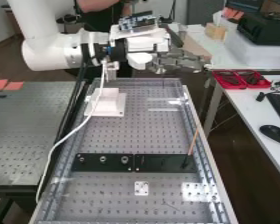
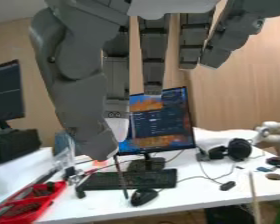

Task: Grab the drill bit and place it in the clear container

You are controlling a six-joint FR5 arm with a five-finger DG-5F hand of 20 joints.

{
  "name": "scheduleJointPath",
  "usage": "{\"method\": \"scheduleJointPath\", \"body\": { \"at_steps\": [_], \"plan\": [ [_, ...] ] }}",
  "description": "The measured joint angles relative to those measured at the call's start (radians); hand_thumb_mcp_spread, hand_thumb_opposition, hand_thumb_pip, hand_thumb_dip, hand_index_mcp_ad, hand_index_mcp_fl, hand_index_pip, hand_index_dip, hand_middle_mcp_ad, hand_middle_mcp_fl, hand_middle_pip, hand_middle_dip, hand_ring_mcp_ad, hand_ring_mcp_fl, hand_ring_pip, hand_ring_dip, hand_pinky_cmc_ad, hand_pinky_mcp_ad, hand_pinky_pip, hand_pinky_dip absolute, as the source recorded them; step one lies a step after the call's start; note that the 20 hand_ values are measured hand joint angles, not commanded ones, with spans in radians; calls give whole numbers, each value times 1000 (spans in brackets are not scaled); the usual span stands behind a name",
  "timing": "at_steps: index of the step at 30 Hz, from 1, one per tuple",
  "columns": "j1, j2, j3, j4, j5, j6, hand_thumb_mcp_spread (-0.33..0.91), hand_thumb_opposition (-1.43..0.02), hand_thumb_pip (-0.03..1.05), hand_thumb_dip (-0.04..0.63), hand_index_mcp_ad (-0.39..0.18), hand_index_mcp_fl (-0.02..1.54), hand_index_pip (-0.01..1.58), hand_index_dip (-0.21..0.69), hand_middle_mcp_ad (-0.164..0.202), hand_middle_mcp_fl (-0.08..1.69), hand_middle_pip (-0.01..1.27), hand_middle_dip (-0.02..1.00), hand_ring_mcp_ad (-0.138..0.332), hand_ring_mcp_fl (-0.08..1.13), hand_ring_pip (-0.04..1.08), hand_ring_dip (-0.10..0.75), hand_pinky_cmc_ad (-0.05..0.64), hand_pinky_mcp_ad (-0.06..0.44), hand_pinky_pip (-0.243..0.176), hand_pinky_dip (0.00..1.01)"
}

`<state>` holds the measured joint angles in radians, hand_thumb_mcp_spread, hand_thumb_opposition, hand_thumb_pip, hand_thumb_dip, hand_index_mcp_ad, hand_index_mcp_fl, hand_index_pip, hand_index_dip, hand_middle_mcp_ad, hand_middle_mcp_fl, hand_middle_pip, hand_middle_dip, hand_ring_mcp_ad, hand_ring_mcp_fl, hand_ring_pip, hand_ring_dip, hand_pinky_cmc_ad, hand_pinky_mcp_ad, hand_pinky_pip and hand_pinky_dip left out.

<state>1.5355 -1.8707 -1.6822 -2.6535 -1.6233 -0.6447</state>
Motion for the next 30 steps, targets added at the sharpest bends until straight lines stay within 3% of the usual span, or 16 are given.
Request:
{"method": "scheduleJointPath", "body": {
  "at_steps": [6,14,30],
  "plan": [
    [53,1,-5,13,-65,26,696,-883,450,300,-80,585,1295,278,93,380,134,237,171,94,99,23,309,152,-59,192],
    [116,-69,16,7,-113,79,696,-883,450,300,-80,583,1300,283,93,379,134,237,171,98,99,24,309,152,-59,192],
    [173,-236,64,-43,-86,126,696,-883,452,300,-86,581,1279,284,93,379,134,237,171,96,108,37,309,152,-59,192]
  ]
}}
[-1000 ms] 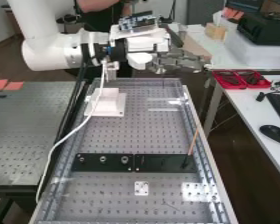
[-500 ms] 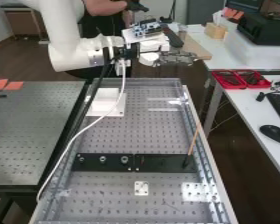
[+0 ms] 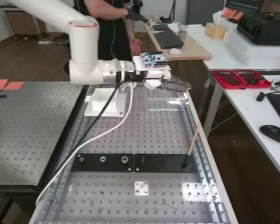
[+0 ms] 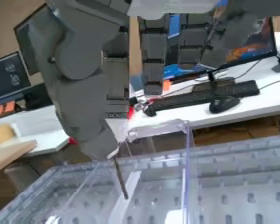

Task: Grab the drill bit and place it in the clear container

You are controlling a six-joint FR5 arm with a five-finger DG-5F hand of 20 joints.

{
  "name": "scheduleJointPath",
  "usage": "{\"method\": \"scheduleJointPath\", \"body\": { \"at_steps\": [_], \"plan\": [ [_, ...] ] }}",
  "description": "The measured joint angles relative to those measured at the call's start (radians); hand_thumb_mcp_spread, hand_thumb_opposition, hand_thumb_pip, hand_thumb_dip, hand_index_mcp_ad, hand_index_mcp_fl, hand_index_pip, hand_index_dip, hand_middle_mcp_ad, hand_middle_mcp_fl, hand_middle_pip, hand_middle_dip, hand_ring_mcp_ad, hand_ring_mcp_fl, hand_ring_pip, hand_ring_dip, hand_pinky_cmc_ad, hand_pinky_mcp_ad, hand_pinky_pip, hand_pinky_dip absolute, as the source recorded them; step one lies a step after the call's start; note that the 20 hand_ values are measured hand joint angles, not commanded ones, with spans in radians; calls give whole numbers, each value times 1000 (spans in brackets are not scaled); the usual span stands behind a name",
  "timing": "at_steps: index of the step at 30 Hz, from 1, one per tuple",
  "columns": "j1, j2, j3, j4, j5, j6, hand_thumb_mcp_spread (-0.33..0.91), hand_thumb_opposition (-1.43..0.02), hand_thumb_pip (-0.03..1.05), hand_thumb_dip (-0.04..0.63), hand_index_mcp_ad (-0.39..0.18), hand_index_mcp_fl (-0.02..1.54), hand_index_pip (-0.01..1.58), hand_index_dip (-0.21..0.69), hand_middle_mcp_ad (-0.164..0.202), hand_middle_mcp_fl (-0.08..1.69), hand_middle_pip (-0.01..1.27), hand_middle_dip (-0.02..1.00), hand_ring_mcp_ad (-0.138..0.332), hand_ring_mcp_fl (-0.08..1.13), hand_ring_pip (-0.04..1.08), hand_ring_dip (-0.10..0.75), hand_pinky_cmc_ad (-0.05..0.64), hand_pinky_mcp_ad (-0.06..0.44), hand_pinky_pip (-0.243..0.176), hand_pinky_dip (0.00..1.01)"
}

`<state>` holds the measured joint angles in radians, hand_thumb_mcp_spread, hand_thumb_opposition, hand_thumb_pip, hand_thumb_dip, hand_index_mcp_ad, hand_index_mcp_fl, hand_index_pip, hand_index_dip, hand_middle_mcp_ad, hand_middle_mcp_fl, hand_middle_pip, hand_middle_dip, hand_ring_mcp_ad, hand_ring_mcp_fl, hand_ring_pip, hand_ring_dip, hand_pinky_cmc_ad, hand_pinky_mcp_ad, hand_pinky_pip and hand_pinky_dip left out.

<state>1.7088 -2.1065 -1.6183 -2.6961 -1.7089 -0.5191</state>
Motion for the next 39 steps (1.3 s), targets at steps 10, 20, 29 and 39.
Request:
{"method": "scheduleJointPath", "body": {
  "at_steps": [10,20,29,39],
  "plan": [
    [-1,-11,8,-18,13,-5,681,-864,433,300,-106,583,1203,284,89,333,126,237,173,79,108,37,309,152,-59,192],
    [-17,-7,31,-82,-6,-3,412,-782,560,237,-87,52,639,248,93,65,110,237,178,16,93,37,309,155,-75,271],
    [-55,50,6,-71,11,-19,361,-775,602,236,-75,23,574,248,89,65,113,237,178,16,91,37,305,155,-105,307],
    [-156,174,-68,-55,58,-43,347,-761,602,236,-63,24,545,248,89,65,113,237,176,7,93,37,309,161,-108,337]
  ]
}}
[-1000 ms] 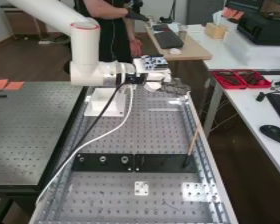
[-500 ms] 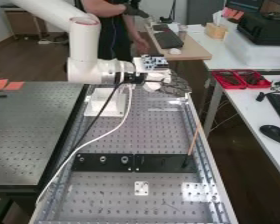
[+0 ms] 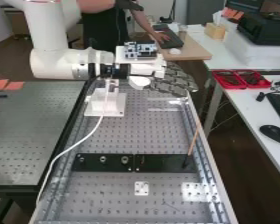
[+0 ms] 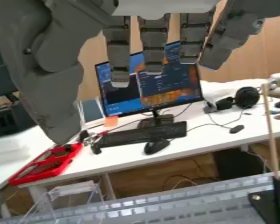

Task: Grab the drill bit and place it in the clear container

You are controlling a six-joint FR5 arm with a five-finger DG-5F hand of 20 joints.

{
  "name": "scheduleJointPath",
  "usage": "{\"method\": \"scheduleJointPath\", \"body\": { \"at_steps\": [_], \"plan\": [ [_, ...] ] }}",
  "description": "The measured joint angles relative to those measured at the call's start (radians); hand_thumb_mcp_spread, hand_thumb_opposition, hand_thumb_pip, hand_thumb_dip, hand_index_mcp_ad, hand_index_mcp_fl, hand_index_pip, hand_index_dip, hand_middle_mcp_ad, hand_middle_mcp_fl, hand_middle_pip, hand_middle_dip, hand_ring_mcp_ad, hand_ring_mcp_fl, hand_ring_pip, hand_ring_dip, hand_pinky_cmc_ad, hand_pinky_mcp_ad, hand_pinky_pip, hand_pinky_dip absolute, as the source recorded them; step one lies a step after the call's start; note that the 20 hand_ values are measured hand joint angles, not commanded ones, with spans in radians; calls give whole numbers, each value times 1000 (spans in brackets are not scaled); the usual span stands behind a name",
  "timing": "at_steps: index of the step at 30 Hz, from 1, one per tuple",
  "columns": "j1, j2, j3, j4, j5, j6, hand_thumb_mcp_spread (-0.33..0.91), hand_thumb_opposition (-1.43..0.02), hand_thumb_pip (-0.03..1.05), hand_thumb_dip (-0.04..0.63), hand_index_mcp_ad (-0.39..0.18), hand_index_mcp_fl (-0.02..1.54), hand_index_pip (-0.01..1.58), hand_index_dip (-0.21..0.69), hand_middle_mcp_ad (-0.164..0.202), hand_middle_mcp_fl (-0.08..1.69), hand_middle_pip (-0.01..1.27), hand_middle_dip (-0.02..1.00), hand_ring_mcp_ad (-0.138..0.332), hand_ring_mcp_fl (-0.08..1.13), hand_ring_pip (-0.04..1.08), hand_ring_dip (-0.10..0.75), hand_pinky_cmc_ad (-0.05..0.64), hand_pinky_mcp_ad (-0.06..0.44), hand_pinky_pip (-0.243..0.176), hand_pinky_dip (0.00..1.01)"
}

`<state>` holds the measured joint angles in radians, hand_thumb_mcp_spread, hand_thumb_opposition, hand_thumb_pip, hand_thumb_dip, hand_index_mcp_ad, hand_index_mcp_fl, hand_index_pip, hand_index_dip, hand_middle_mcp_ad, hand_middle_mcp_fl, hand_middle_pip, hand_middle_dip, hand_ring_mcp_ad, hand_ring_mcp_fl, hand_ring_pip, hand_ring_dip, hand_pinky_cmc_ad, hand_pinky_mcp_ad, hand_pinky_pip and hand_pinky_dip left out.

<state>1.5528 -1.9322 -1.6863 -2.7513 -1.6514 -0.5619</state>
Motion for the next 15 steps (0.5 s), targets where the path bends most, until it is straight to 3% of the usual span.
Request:
{"method": "scheduleJointPath", "body": {
  "at_steps": [15],
  "plan": [
    [-58,76,-37,-41,55,-30,347,-761,583,236,-63,19,513,248,89,65,117,237,176,7,89,37,326,201,-105,337]
  ]
}}
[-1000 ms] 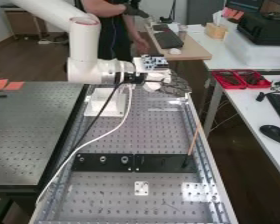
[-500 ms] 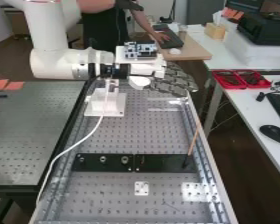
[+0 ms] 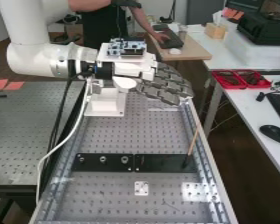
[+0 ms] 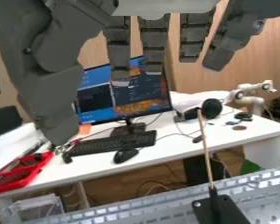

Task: Grab the drill bit and place it in the clear container

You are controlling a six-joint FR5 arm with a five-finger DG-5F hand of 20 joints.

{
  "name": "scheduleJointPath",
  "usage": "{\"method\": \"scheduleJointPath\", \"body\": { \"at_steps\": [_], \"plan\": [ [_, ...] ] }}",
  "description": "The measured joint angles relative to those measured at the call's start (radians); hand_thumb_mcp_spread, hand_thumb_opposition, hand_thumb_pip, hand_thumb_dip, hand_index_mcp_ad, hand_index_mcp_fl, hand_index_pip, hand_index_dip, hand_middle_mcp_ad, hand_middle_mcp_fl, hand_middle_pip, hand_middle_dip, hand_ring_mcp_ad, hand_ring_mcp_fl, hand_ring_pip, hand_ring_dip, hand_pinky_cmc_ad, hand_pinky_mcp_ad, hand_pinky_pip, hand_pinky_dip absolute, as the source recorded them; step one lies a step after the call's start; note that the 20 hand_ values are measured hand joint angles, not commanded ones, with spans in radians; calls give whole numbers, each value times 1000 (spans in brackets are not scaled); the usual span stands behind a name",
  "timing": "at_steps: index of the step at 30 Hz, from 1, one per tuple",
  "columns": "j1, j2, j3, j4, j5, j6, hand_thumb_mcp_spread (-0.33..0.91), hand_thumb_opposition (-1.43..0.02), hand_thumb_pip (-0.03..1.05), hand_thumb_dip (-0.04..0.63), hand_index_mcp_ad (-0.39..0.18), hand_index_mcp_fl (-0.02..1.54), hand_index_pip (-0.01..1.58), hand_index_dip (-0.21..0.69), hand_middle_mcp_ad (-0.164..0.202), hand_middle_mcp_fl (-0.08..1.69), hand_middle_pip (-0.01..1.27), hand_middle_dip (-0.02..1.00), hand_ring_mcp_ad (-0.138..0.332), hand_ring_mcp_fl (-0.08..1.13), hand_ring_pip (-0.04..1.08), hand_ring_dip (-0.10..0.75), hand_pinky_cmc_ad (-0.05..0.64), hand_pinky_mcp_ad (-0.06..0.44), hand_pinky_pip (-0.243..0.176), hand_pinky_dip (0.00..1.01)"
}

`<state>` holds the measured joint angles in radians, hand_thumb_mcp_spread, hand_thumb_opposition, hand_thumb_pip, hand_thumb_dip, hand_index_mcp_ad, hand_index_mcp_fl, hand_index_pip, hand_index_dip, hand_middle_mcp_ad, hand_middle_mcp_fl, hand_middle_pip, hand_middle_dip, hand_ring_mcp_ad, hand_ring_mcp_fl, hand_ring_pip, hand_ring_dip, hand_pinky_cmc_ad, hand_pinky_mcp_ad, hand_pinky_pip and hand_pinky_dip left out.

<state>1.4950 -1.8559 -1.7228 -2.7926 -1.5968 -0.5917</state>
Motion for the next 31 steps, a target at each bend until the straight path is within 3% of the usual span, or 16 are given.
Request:
{"method": "scheduleJointPath", "body": {
  "at_steps": [31],
  "plan": [
    [15,32,-18,44,41,-6,346,-761,583,236,-59,23,480,248,93,65,117,237,176,7,89,37,328,201,-105,353]
  ]
}}
